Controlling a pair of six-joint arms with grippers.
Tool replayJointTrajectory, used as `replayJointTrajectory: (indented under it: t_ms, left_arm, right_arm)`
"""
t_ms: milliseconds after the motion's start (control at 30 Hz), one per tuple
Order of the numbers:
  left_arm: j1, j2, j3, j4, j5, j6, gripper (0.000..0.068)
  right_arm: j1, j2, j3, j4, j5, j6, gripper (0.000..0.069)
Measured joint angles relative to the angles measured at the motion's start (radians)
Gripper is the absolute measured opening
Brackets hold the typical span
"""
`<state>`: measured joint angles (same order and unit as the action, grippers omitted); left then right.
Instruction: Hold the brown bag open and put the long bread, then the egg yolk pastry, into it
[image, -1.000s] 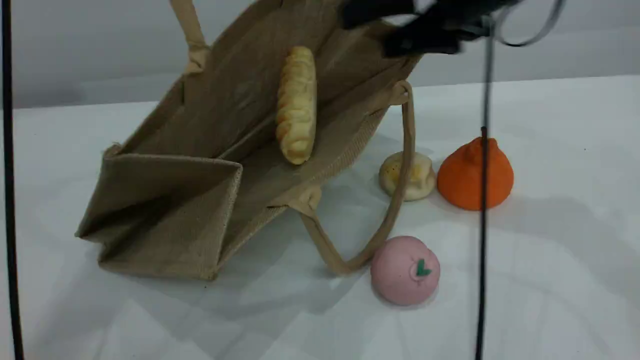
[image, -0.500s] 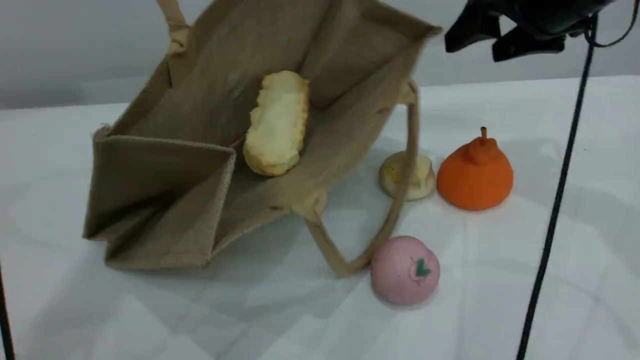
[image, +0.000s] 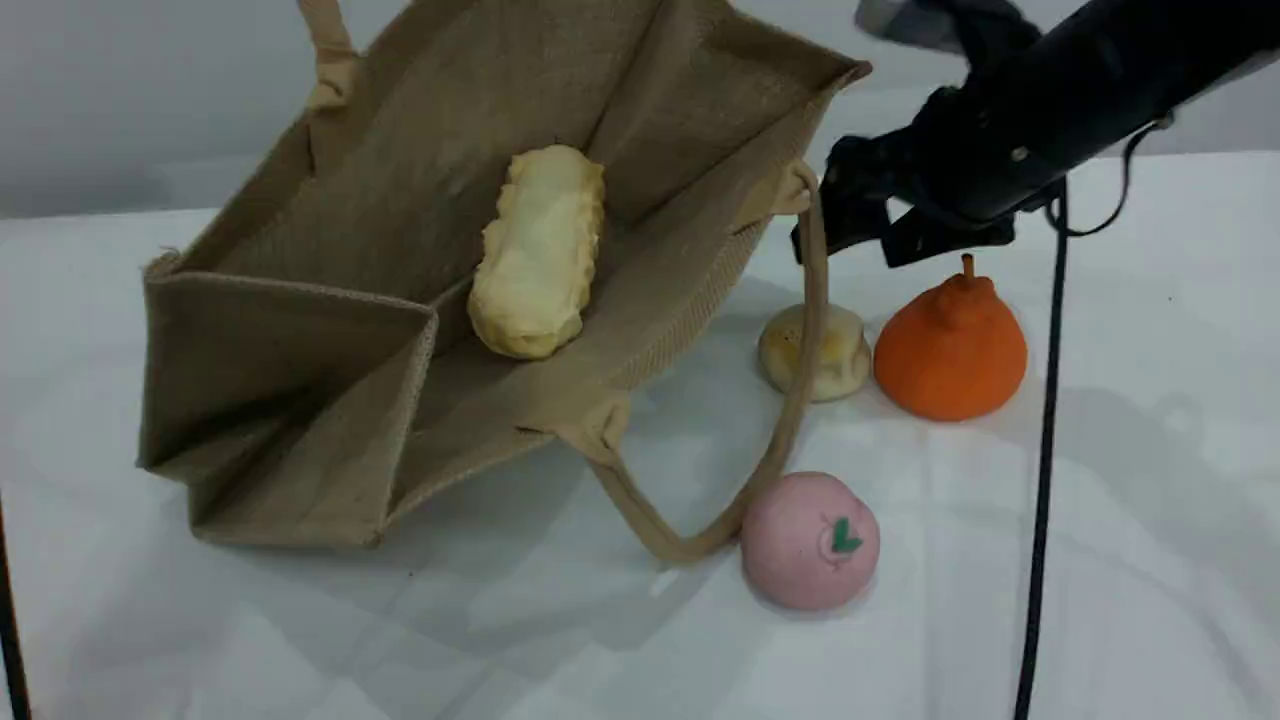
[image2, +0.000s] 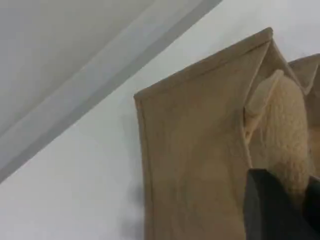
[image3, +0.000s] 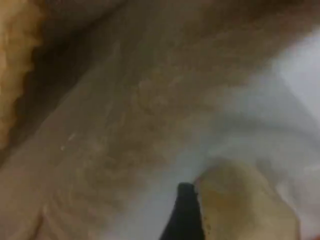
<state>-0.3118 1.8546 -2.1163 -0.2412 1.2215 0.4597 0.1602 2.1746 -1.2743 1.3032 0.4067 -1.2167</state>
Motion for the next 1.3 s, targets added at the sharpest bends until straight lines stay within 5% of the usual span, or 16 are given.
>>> replayJointTrajectory:
  t_ms: [267, 867, 1067, 1300]
  left_arm:
    - [0.000, 0.000, 0.000, -0.004, 0.000, -0.001, 0.0094]
    - [0.000, 0.000, 0.000, -0.004, 0.000, -0.002, 0.0093]
    - [0.000, 0.000, 0.000, -0.005, -0.001, -0.002, 0.0093]
    - [0.000, 0.000, 0.000, -0.005, -0.001, -0.001, 0.0093]
  right_arm:
    - [0.021, 0.046, -0.001, 0.000, -0.093, -0.010, 0.0560]
    - [0.060, 0.109, -0.011, 0.003, -0.067, -0.034, 0.0551]
    - [0.073, 0.118, -0.011, 0.004, -0.068, -0.043, 0.0473]
    - [0.073, 0.117, -0.011, 0.004, -0.064, -0.043, 0.0242]
